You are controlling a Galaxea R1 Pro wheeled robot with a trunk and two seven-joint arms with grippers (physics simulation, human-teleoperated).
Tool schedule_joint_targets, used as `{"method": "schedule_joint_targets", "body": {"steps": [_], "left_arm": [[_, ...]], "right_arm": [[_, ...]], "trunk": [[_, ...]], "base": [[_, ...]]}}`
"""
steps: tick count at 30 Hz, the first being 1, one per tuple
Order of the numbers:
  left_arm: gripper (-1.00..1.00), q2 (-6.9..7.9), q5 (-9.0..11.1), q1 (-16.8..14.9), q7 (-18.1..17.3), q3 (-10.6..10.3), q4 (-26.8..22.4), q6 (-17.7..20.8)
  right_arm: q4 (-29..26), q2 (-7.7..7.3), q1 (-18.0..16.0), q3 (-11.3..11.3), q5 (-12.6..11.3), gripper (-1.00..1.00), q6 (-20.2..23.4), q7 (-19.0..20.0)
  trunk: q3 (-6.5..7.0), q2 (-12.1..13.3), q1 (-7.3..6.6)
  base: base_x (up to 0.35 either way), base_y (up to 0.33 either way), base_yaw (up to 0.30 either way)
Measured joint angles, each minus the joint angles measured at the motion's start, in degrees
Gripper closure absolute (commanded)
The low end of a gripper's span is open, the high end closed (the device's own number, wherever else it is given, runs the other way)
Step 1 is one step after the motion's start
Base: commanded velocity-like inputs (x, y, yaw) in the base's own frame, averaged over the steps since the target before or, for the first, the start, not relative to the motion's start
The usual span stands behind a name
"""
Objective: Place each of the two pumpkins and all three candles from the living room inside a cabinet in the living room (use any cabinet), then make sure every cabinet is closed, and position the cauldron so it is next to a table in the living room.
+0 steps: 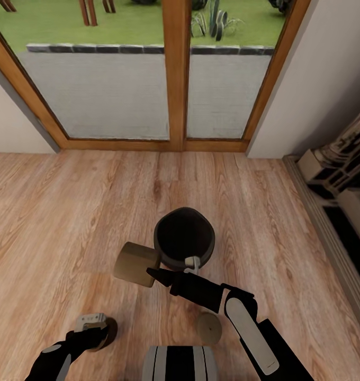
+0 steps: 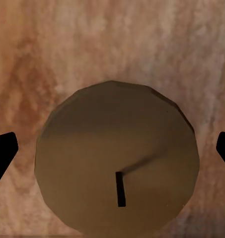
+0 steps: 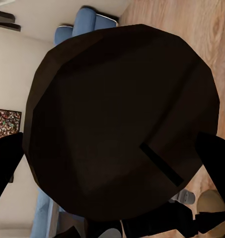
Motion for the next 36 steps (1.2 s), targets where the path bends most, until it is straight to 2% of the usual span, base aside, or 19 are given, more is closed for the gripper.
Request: {"method": "schedule_joint_targets", "body": {"steps": [15,18,26,27,36], "left_arm": [[-1.00,0.00,-0.01,0.00,0.00,0.00,0.00,0.00],[-1.00,-0.01,0.64,-0.01,-0.21,-0.06,-0.04,0.06],[-1.00,-0.01,0.51,-0.01,-0.20,-0.05,-0.03,0.05],[1.00,-0.01,0.52,0.01,-0.19,-0.04,-0.04,0.05],[1.00,-0.03,0.46,0.02,-0.19,-0.04,-0.08,0.05]], "right_arm": [[0.00,0.00,0.00,0.01,0.02,1.00,0.01,0.00],[0.01,0.00,0.01,0.03,0.13,1.00,0.00,-0.02],[0.00,0.00,0.03,0.02,0.06,1.00,0.02,-0.01],[0.00,0.00,0.02,0.03,0.05,1.00,0.01,0.00],[0.00,0.00,0.00,0.03,0.07,1.00,-0.01,0.01]], "trunk": [[-1.99,-0.12,0.23],[-2.65,-0.16,0.31],[-2.66,-0.16,0.31],[-2.66,-0.16,0.31],[-2.66,-0.16,0.30]], "base": [[0.000,0.000,0.000],[0.000,0.000,0.000],[0.000,0.000,0.000],[0.000,0.000,0.000],[0.000,0.000,0.000]]}}
